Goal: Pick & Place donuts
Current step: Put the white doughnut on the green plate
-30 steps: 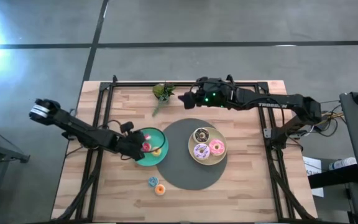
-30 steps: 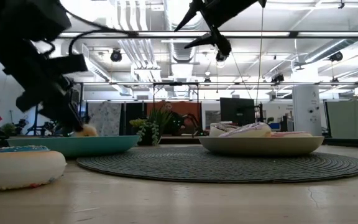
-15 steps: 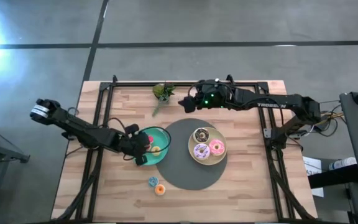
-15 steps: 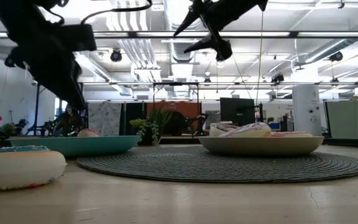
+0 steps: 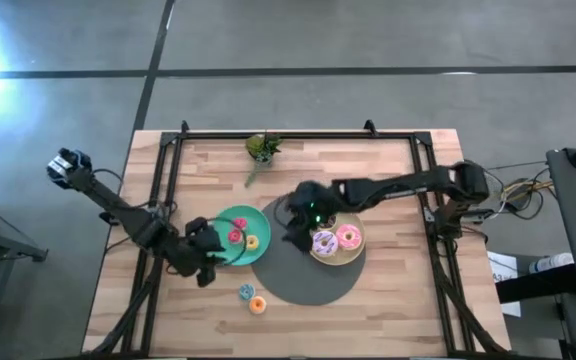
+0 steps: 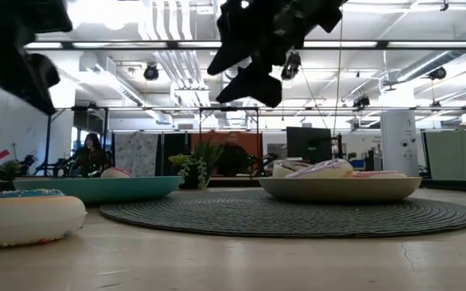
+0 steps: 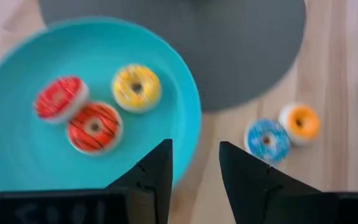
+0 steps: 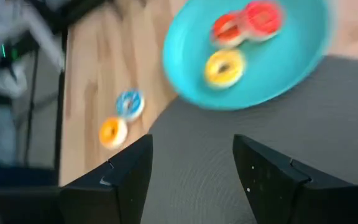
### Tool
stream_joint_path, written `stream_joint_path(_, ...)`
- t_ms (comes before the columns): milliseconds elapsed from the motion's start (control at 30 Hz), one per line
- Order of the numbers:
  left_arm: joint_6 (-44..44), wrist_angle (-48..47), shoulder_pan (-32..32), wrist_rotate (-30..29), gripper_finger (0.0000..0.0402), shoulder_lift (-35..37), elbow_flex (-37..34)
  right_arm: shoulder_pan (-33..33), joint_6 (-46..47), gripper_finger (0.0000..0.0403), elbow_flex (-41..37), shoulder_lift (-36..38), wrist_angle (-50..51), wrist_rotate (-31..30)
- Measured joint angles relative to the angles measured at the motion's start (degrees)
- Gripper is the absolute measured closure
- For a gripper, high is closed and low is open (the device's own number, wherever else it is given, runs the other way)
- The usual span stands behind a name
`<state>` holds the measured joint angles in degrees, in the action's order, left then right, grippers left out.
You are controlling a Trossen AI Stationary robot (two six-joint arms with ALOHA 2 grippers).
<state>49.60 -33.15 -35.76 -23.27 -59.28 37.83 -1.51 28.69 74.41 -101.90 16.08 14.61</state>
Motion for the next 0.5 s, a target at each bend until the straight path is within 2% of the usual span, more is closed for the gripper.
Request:
stream_joint_path(100, 3.44, -0.03, -3.34, -0.64, 0.0296, -1.9, -0.03, -3.32, -5.51, 0.0188, 0.09, -2.8, -0.58, 2.16)
stream_joint_path(200, 7.14, 0.01, -5.57, -1.51, 0.0296, -3.04, -0.03, -6.41, -7.08, 0.0189, 1.4, -6.0, -1.78, 4.23)
stream_joint_path(500, 10.91, 0.13, -7.05, -7.98, 0.0296, -3.89, -0.68, -13.28, -20.47, 0.0219, 14.68, -21.25, -2.89, 3.82)
